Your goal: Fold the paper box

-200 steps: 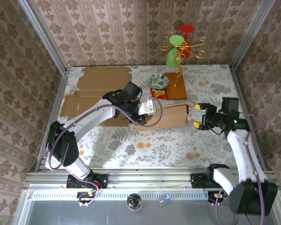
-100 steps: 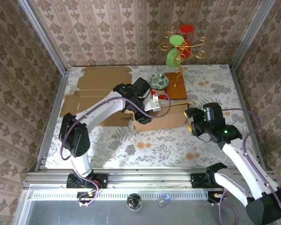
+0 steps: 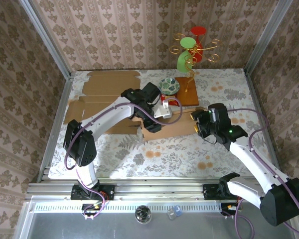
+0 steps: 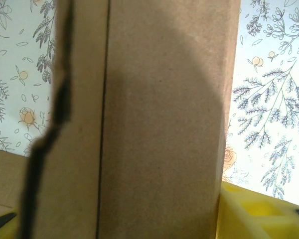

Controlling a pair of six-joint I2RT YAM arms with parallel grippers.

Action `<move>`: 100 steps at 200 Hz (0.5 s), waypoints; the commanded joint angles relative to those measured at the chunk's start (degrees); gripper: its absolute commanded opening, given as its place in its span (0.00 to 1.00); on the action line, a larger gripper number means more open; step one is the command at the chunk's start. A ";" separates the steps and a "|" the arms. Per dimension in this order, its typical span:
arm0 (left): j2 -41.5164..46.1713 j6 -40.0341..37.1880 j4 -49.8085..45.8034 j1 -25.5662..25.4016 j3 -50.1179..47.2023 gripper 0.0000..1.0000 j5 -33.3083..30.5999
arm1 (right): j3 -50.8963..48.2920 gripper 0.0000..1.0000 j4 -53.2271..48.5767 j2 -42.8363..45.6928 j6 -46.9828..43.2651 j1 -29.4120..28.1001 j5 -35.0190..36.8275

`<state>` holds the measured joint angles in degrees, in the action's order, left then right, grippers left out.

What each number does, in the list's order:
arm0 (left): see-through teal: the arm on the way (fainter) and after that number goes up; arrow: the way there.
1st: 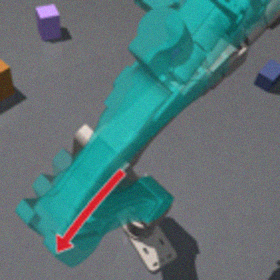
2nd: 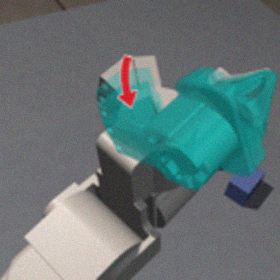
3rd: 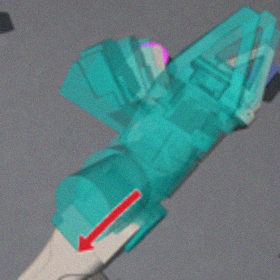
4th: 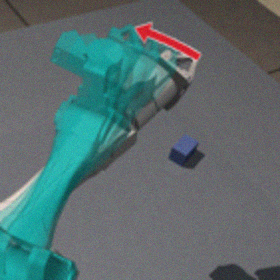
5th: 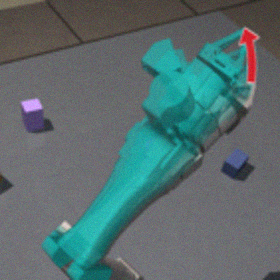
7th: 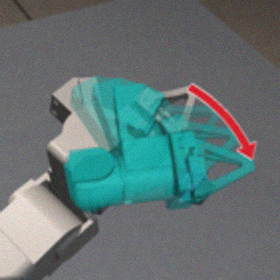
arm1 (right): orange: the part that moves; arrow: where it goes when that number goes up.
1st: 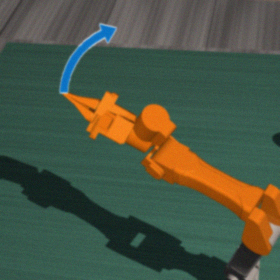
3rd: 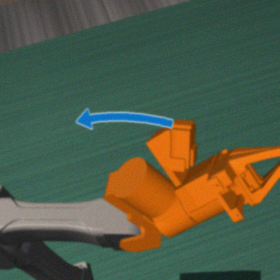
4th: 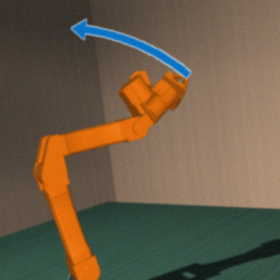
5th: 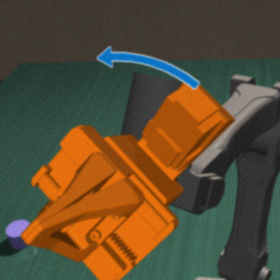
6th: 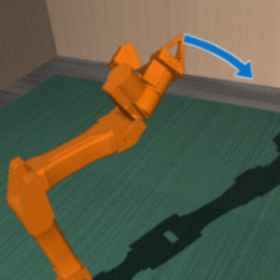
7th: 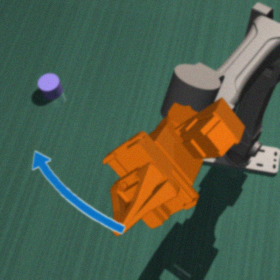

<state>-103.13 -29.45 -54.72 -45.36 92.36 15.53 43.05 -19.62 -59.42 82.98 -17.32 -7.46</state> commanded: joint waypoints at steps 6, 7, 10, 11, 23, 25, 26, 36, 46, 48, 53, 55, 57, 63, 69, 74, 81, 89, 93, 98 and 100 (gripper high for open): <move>-1.33 1.58 -3.16 -0.56 1.29 0.60 -0.46 | 0.10 0.51 -0.35 -1.40 0.23 -0.34 2.20; -1.31 1.59 -3.18 -0.54 1.27 0.60 -0.44 | 0.01 0.51 -0.39 -1.44 0.33 -0.39 2.24; -1.22 1.58 -3.06 -0.58 1.32 0.60 -0.56 | -0.17 0.50 -0.66 -1.48 0.46 -0.36 2.39; -1.21 1.59 -3.04 -0.55 1.33 0.60 -0.53 | -0.25 0.50 -0.72 -1.49 0.49 -0.40 2.47; -0.87 1.57 -2.60 -0.53 1.25 0.61 -0.79 | -0.76 0.47 -1.57 -1.74 1.01 -0.38 2.85; -0.81 1.56 -2.55 -0.58 1.18 0.61 -0.79 | -0.77 0.46 -1.70 -1.82 1.10 -0.42 2.93; -0.74 1.58 -2.48 -0.59 1.13 0.61 -0.82 | -0.81 0.46 -1.72 -1.83 1.12 -0.43 2.95; -0.42 1.62 -2.08 -0.52 0.86 0.62 -0.78 | -0.56 0.43 -3.11 -2.29 1.30 -0.32 3.07; 0.00 1.70 -1.75 -0.57 0.62 0.62 -0.86 | -0.13 0.40 -4.47 -2.92 1.37 -0.37 2.98; 0.07 1.71 -1.65 -0.62 0.52 0.62 -0.85 | -0.06 0.39 -4.71 -3.01 1.38 -0.40 2.98; 0.16 1.69 -1.47 -0.62 0.41 0.62 -0.84 | 0.13 0.39 -5.06 -3.23 1.39 -0.35 2.94; 0.27 1.68 -1.38 -0.65 0.34 0.62 -0.85 | 0.16 0.39 -5.14 -3.33 1.40 -0.35 2.90; 0.24 1.70 -1.32 -0.61 0.32 0.62 -0.85 | 0.19 0.39 -5.21 -3.44 1.40 -0.41 2.90; 0.43 1.66 -1.12 -0.67 0.06 0.61 -0.84 | 0.39 0.37 -5.29 -3.62 1.39 -0.35 2.79; 0.55 1.60 -0.89 -0.66 -0.18 0.60 -0.85 | 0.58 0.37 -5.55 -3.80 1.59 -0.37 2.81; 0.65 1.58 -0.68 -0.68 -0.39 0.59 -0.78 | 0.83 0.36 -5.81 -3.93 1.64 -0.38 2.81; 0.76 1.59 -0.46 -0.61 -0.66 0.58 -0.93 | 1.18 0.36 -6.17 -4.05 1.65 -0.40 2.75; 0.90 1.35 -0.10 -0.67 -0.97 0.55 -0.91 | 1.59 0.36 -6.34 -4.13 1.46 -0.38 2.65; 0.93 1.41 0.05 -0.61 -1.14 0.53 -0.97 | 1.86 0.37 -6.36 -4.13 1.30 -0.40 2.63; 1.08 1.30 0.21 -0.62 -1.29 0.51 -0.94 | 2.26 0.38 -6.48 -4.07 0.96 -0.43 2.64; 1.15 1.25 0.22 -0.61 -1.32 0.50 -1.01 | 2.47 0.38 -6.53 -4.05 0.78 -0.43 2.63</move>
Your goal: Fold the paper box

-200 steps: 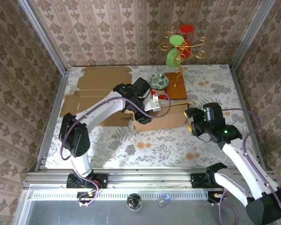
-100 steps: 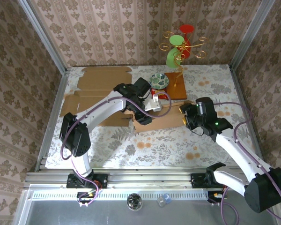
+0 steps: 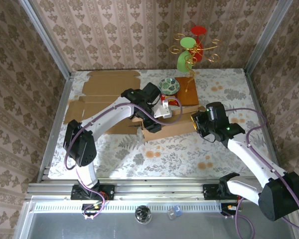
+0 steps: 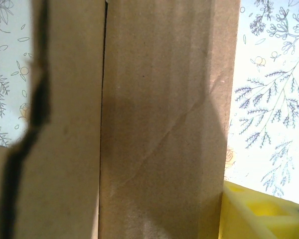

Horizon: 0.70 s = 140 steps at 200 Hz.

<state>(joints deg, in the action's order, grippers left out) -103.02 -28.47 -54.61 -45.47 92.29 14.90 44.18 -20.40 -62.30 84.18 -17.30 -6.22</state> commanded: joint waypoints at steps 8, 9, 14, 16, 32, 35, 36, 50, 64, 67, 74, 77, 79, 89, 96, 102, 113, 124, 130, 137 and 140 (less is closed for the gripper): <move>1.21 -0.02 0.29 -0.55 -1.35 0.45 -0.38 | 2.05 0.40 -6.47 -0.94 -1.23 -0.39 1.47; 1.23 -0.02 0.33 -0.56 -1.38 0.45 -0.39 | 2.23 0.41 -6.53 -0.96 -1.35 -0.38 1.51; 1.33 -0.13 0.39 -0.51 -1.36 0.43 -0.35 | 2.88 0.42 -7.03 -0.76 -2.09 -0.41 1.60; 1.33 -0.19 0.38 -0.54 -1.33 0.42 -0.38 | 3.09 0.43 -7.20 -0.68 -2.44 -0.38 1.64; 1.67 -0.51 0.42 -0.41 -1.35 0.39 -0.24 | 5.39 0.49 -8.84 0.26 -6.48 -0.16 1.60; 1.75 -0.64 0.34 -0.41 -1.33 0.39 -0.25 | 5.99 0.50 -9.22 0.52 -7.51 0.02 1.64; 1.76 -0.63 0.32 -0.41 -1.37 0.39 -0.24 | 6.26 0.50 -9.44 0.56 -7.88 0.09 1.65; 1.99 -1.13 -0.07 -0.36 -1.33 0.39 -0.11 | 9.32 0.52 -12.81 1.89 -14.30 1.51 1.57; 2.23 -1.32 -0.48 -0.27 -1.34 0.38 -0.17 | 12.80 0.53 -15.83 3.00 -24.40 3.81 1.47; 2.36 -1.40 -0.50 -0.29 -1.33 0.38 -0.14 | 13.53 0.52 -16.58 3.18 -26.95 4.42 1.47; 2.54 -1.64 -0.66 -0.17 -1.43 0.38 -0.03 | 14.80 0.52 -17.72 3.55 -33.68 5.49 1.38; 2.64 -1.72 -0.75 -0.18 -1.56 0.38 0.04 | 15.33 0.53 -18.07 3.77 -36.35 5.92 1.38; 2.67 -1.80 -0.82 -0.22 -1.58 0.39 0.13 | 15.54 0.53 -18.22 3.90 -38.41 6.26 1.38; 2.86 -2.15 -1.27 -0.21 -1.64 0.39 0.36 | 16.25 0.53 -18.75 4.57 -46.60 8.15 -0.18; 3.07 -2.34 -1.63 -0.15 -1.75 0.38 0.45 | 16.70 0.53 -18.79 4.88 -52.02 9.56 -2.21; 3.16 -2.75 -2.10 -0.17 -1.77 0.38 0.57 | 17.04 0.53 -18.88 5.07 -56.04 10.46 -3.91; 3.42 -3.73 -2.90 -0.20 -2.05 0.38 0.97 | 17.87 0.54 -19.44 4.86 -62.18 11.14 -5.79; 3.98 -4.41 -3.13 -0.06 -2.57 0.39 1.03 | 18.94 0.56 -20.85 3.66 -66.73 11.47 -6.87; 4.37 -4.78 -3.13 0.14 -2.94 0.39 1.18 | 19.42 0.56 -21.58 2.72 -69.59 11.65 -8.15; 4.75 -5.01 -3.20 0.34 -3.27 0.39 1.43 | 20.06 0.56 -22.40 1.48 -72.33 11.74 -9.35; 4.90 -5.17 -3.21 0.38 -3.34 0.39 1.52 | 20.18 0.56 -22.63 0.98 -73.45 11.76 -9.86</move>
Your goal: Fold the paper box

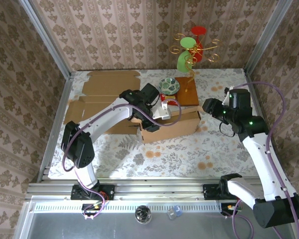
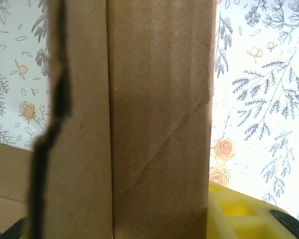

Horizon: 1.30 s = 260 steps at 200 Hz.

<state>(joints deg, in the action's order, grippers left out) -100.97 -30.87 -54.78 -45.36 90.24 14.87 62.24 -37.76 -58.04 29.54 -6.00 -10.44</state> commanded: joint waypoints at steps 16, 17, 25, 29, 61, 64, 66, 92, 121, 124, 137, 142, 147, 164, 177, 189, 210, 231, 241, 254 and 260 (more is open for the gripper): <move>3.30 -3.40 -3.31 0.84 -1.70 0.39 2.46 | 3.19 0.51 -6.25 -6.28 -23.51 0.46 -9.95; 3.31 -3.49 -3.31 0.82 -1.72 0.39 2.49 | 3.26 0.51 -6.31 -6.46 -23.71 0.46 -10.13; 3.46 -3.81 -3.44 0.97 -1.83 0.39 2.81 | 3.74 0.47 -6.67 -8.05 -25.58 0.46 -11.16; 3.56 -3.97 -3.39 1.06 -1.94 0.39 2.79 | 3.91 0.46 -6.83 -8.67 -26.36 0.46 -11.57; 3.71 -5.07 -3.49 1.33 -2.35 0.39 2.73 | 4.97 0.46 -8.03 -11.89 -32.90 0.46 -9.15; 3.72 -5.07 -3.49 1.33 -2.32 0.39 2.71 | 5.14 0.46 -8.12 -12.10 -33.33 0.46 -8.91; 3.75 -5.21 -3.49 1.33 -2.33 0.39 2.73 | 5.25 0.46 -8.16 -12.16 -33.63 0.51 -8.84; 3.65 -5.66 -3.49 1.56 -2.11 0.39 2.66 | 6.39 0.46 -8.82 -14.18 -35.52 -0.20 -6.46; 3.59 -5.78 -3.41 1.60 -1.99 0.39 2.53 | 7.74 0.45 -9.15 -16.30 -36.60 -1.59 -4.06; 3.59 -5.82 -3.49 1.64 -1.99 0.39 2.54 | 7.85 0.44 -9.03 -16.39 -36.67 -1.64 -3.69; 3.54 -5.78 -3.45 1.59 -1.90 0.39 2.64 | 8.53 0.42 -9.16 -16.84 -36.79 -1.73 -3.57; 3.58 -5.77 -3.47 1.59 -1.91 0.39 2.66 | 8.87 0.41 -9.32 -17.06 -36.81 -1.88 -3.75; 3.58 -5.78 -3.41 1.59 -1.90 0.39 2.62 | 9.15 0.39 -9.50 -17.35 -36.96 -2.09 -3.75; 3.58 -5.82 -3.44 1.65 -1.89 0.39 2.44 | 9.61 0.33 -9.92 -17.95 -37.27 -3.04 -2.81; 3.56 -5.70 -3.40 1.59 -1.91 0.39 2.37 | 9.82 0.29 -10.05 -18.13 -37.44 -3.69 -1.78; 3.53 -5.76 -3.40 1.61 -1.90 0.39 2.19 | 9.98 0.26 -10.34 -18.23 -37.57 -4.14 -0.94; 3.59 -5.79 -3.31 1.61 -1.80 0.39 2.00 | 10.05 0.23 -10.91 -18.41 -37.80 -4.62 0.66; 3.50 -5.76 -3.15 1.60 -1.69 0.39 2.16 | 10.09 0.22 -11.13 -18.61 -37.79 -4.83 2.05; 3.41 -5.64 -3.14 1.60 -1.71 0.39 2.18 | 10.09 0.21 -11.11 -18.63 -37.67 -5.15 2.96; 3.25 -5.60 -3.13 1.61 -1.55 0.39 2.12 | 10.05 0.17 -11.23 -18.69 -37.71 -5.50 3.93; 3.30 -5.68 -3.14 1.59 -1.46 0.39 2.05 | 10.07 0.15 -11.25 -18.64 -37.64 -5.63 4.24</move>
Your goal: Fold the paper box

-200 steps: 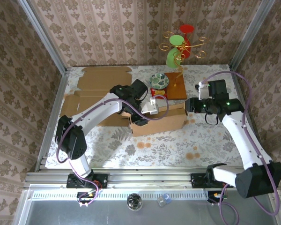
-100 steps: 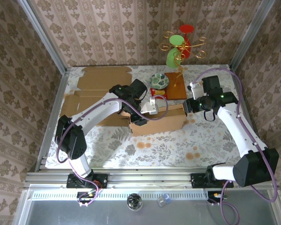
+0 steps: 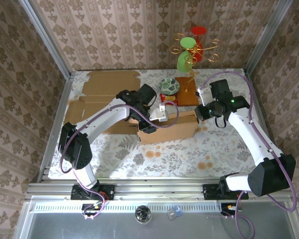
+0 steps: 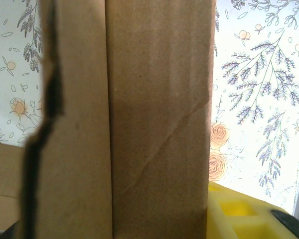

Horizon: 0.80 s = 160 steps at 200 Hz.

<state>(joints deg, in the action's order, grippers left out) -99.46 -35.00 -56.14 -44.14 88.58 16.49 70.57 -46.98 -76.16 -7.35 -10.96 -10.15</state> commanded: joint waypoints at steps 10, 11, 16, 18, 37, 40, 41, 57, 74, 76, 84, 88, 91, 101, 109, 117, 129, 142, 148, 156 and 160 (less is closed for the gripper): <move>1.76 -1.39 -1.82 0.42 0.30 0.39 0.30 | 1.77 0.12 -1.93 -0.27 -0.49 -0.96 4.47; 1.79 -1.39 -1.80 0.39 0.29 0.39 0.30 | 1.77 0.12 -1.91 -0.29 -0.48 -0.98 4.50; 1.73 -1.41 -1.72 0.42 0.38 0.39 0.22 | 1.83 0.10 -1.89 -0.15 -0.34 -1.07 4.76; 1.73 -1.39 -1.70 0.40 0.46 0.39 0.21 | 1.85 0.10 -1.97 -0.20 -0.30 -1.17 4.89; 1.55 -0.97 -1.62 0.41 0.68 0.39 -0.14 | 2.54 0.03 -2.49 -0.01 0.34 -2.33 6.54; 1.46 -0.83 -1.66 0.42 0.65 0.39 -0.17 | 2.63 0.02 -2.51 -0.04 0.51 -2.61 6.87; 1.42 -0.75 -1.59 0.40 0.64 0.39 -0.20 | 2.68 0.02 -2.51 0.01 0.59 -2.68 7.02; 1.30 0.08 -1.27 0.51 0.96 0.39 -0.32 | 2.52 0.00 -2.30 0.43 2.27 -3.49 8.06; 1.05 1.04 -1.01 0.77 1.14 0.39 -0.03 | 1.67 0.00 -1.73 1.16 5.11 -3.98 8.50; 0.99 1.16 -1.02 0.80 1.20 0.38 0.02 | 1.57 0.00 -1.72 1.29 5.45 -4.05 8.55; 0.89 1.74 -0.75 1.04 1.33 0.38 0.03 | 1.18 0.00 -1.58 1.49 7.13 -4.16 8.55; 0.83 2.06 -0.68 1.07 1.33 0.38 0.05 | 0.96 0.00 -1.47 1.60 7.98 -4.19 8.29; 0.77 2.24 -0.60 1.24 1.38 0.37 0.23 | 0.76 0.00 -1.31 1.79 8.69 -4.19 8.09; 0.67 2.71 -0.47 1.53 1.34 0.37 0.62 | -0.23 0.00 -0.57 2.51 11.41 -4.19 7.60; 0.67 3.00 -0.40 1.62 1.35 0.37 0.73 | -0.94 0.00 0.13 3.12 13.09 -4.18 6.99; 0.67 3.23 -0.30 1.74 1.34 0.37 0.79 | -1.76 0.00 0.89 3.83 14.79 -4.16 6.50; 0.74 3.55 -0.02 1.99 1.34 0.37 1.04 | -3.12 0.00 2.14 4.80 16.53 -4.29 6.43; 0.80 3.71 0.15 2.24 1.27 0.37 1.70 | -4.76 0.00 3.57 5.93 17.17 -4.26 6.72; 0.93 3.71 0.28 2.28 1.20 0.37 1.78 | -5.59 0.00 4.39 6.46 17.28 -4.29 7.00; 0.93 3.71 0.28 2.43 1.16 0.38 1.88 | -6.64 0.00 5.33 7.19 17.20 -4.26 7.33; 0.93 3.78 0.29 2.46 1.24 0.38 1.87 | -7.33 0.00 5.96 7.46 17.28 -4.26 7.34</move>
<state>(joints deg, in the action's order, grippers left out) -99.46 -34.04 -55.86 -43.29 88.58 18.20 66.26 -43.09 -71.40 6.57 -15.07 -4.21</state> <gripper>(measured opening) 0.380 0.066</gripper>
